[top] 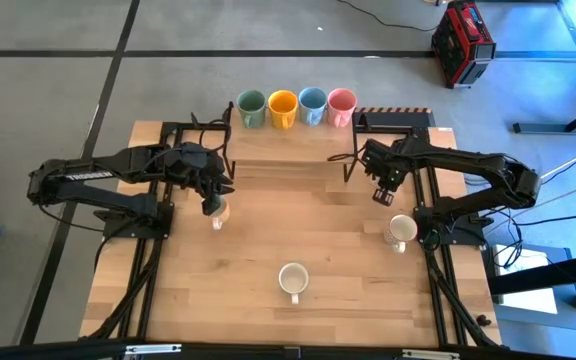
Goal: Place coffee mugs
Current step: Put the red patterned mug on the shelf
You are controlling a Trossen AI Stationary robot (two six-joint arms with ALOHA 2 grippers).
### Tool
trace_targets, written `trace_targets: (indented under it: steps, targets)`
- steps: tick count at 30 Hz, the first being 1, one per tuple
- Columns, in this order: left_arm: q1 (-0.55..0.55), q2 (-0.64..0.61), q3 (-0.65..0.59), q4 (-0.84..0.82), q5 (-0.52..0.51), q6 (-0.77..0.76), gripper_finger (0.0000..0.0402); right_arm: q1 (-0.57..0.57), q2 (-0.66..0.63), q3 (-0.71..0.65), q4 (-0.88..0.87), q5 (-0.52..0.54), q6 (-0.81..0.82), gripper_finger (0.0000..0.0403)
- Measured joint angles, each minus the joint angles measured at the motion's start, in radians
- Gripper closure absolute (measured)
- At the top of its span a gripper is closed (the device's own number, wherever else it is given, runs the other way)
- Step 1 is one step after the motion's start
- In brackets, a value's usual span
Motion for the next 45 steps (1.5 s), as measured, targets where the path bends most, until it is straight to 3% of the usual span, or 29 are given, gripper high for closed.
trace_targets:
  steps: [2,13,22,26,35,45]
  targets:
    - [0.000,0.000,0.000,0.000,0.000,0.001,0.0296,0.000,0.000,0.000,0.001,-0.022,-0.007,0.0391]
    - [0.000,0.000,0.000,0.000,0.000,0.002,0.0296,0.058,-0.003,0.068,-0.038,-0.086,0.022,0.0397]
    - [0.000,0.000,0.000,-0.001,0.005,0.003,0.0296,0.296,-0.004,0.210,-0.124,-0.101,0.104,0.0399]
    - [0.000,0.000,0.000,0.000,0.005,0.003,0.0296,0.446,-0.004,0.233,-0.053,-0.128,0.121,0.0400]
    - [0.000,0.001,0.000,0.000,0.008,0.030,0.0296,0.648,0.065,0.222,0.109,-0.125,-0.135,0.0399]
    - [0.000,0.001,0.000,0.039,0.008,0.029,0.0296,0.662,0.240,0.224,0.138,-0.154,-0.246,0.0399]
